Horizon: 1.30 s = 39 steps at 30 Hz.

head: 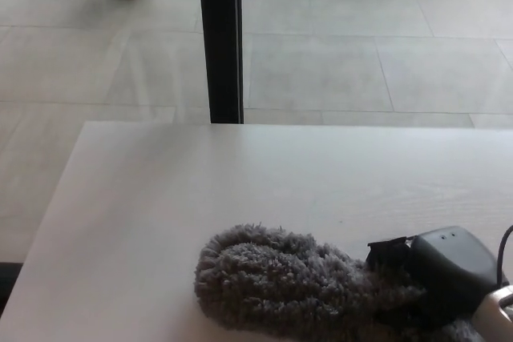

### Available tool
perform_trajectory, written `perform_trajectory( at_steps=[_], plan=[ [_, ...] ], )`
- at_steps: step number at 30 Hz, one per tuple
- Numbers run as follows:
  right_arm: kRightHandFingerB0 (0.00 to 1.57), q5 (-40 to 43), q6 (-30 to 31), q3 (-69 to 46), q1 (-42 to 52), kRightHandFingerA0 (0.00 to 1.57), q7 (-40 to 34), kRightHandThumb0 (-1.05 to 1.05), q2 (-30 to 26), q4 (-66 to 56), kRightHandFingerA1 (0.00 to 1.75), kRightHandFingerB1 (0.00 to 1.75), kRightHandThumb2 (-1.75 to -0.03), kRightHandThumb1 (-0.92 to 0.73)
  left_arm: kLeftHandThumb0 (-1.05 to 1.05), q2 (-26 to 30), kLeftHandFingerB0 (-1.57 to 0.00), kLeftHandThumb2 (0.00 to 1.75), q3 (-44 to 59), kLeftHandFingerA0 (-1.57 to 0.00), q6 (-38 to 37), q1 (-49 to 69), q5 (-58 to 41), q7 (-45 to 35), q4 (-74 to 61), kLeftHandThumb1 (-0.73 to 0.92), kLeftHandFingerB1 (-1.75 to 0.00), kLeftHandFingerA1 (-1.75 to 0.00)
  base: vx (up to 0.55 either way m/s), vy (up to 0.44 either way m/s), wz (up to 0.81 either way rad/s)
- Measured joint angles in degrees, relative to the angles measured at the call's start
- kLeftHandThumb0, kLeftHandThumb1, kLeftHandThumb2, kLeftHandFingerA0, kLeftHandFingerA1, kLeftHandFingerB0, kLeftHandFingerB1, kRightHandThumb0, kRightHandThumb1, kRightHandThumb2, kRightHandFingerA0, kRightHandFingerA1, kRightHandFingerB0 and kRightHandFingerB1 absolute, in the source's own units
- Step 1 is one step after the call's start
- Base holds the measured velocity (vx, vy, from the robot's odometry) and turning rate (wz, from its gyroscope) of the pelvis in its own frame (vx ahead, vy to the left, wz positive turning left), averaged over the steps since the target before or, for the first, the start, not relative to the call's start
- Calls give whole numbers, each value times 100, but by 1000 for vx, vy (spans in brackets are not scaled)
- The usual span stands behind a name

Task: The robot uses its right hand to pick up the duster kept in the middle of the desk and use it to wipe the desk by swiping its surface twice

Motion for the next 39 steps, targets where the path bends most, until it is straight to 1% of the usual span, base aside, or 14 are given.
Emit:
perform_trajectory(
  at_steps=[10, 11, 12, 17, 21, 22, 26, 27, 31, 32, 33, 35, 36, 39],
  plan=[
    [98, -301, 76, 79, 200, 93, -966, -36, 380, 150, 166, 91, -60, -51, -83, 0, -30, 67, -6, -37, 0, -14, 0, -23, 0, 90, -39, -55, 0, 0, 0],
    [93, -348, 81, 131, 201, 121, -1088, -37, 399, 166, 131, 91, -89, -37, -83, 0, -33, 67, -10, -39, 0, -15, 0, -30, 0, 89, -40, -56, 0, 0, 0],
    [94, -390, 83, 173, 201, 87, -1173, -36, 408, 175, 170, 93, -58, -52, -83, 0, -32, 67, -13, -38, 0, -16, 0, -36, 0, 90, -40, -55, 0, 0, 0],
    [94, -675, 129, 440, 168, 84, -1728, -38, 393, 223, 168, 88, -57, -51, -84, 0, -30, 67, -55, -38, -1, -16, 0, -72, -1, 89, -41, -56, 0, 0, 0],
    [96, -884, 166, 642, 35, 124, -2033, -39, 328, 297, 135, 94, -85, -34, -83, 0, -30, 67, -97, -39, -1, -16, 0, -103, -3, 90, -40, -57, 0, 0, 0],
    [100, -962, 170, 713, -39, 93, -2130, -35, 310, 353, 168, 90, -58, -47, -82, 0, -31, 67, -111, -39, -1, -17, 0, -112, -4, 89, -40, -57, 0, 0, 0],
    [98, -1224, 164, 942, -348, 94, -2349, -33, 223, 641, 166, 92, -60, -49, -84, 1, -29, 66, -134, -41, -2, -18, -1, -134, -4, 88, -39, -56, 0, 0, 0],
    [92, -1304, 161, 1011, -448, 123, -2410, -34, 200, 742, 132, 92, -87, -36, -83, 1, -24, 66, -138, -38, -2, -21, -3, -142, -4, 88, -39, -56, 0, 0, 0],
    [97, -1581, 181, 1240, -816, 91, -2535, -31, 137, 1090, 168, 75, -57, -51, -81, 6, -19, 66, -137, -40, -2, -34, -11, -176, -9, 88, -39, -57, 0, 0, 0],
    [95, -1643, 190, 1296, -897, 90, -2571, -31, 132, 1194, 166, 72, -55, -52, -87, 7, -13, 107, -136, -39, -2, -37, -15, -180, -13, 71, -49, -63, 0, 0, 0],
    [94, -1719, 204, 1363, -998, 91, -2615, -33, 126, 1334, 166, 69, -59, -50, -82, 9, -17, 66, -130, -40, -1, -48, -21, -181, -14, 87, -38, -58, 0, 0, 0],
    [98, -1855, 226, 1486, -1169, 91, -2697, -29, 120, 1622, 167, 76, -57, -51, -83, 19, -9, 107, -118, -35, -1, -80, -38, -187, -14, 70, -48, -61, 0, 0, 0],
    [97, -1905, 239, 1534, -1236, 91, -2738, -28, 119, 1743, 166, 75, -57, -51, -84, 24, -17, 66, -119, -40, -1, -96, -43, -195, -15, 88, -40, -57, 0, 0, 0],
    [97, -2035, 302, 1649, -1426, 90, -2923, -29, 119, 2192, 167, 81, -57, -51, -89, 38, -19, 86, -139, -39, -4, -148, -44, -235, -31, 72, -42, -58, 0, 0, 0]
  ],
)
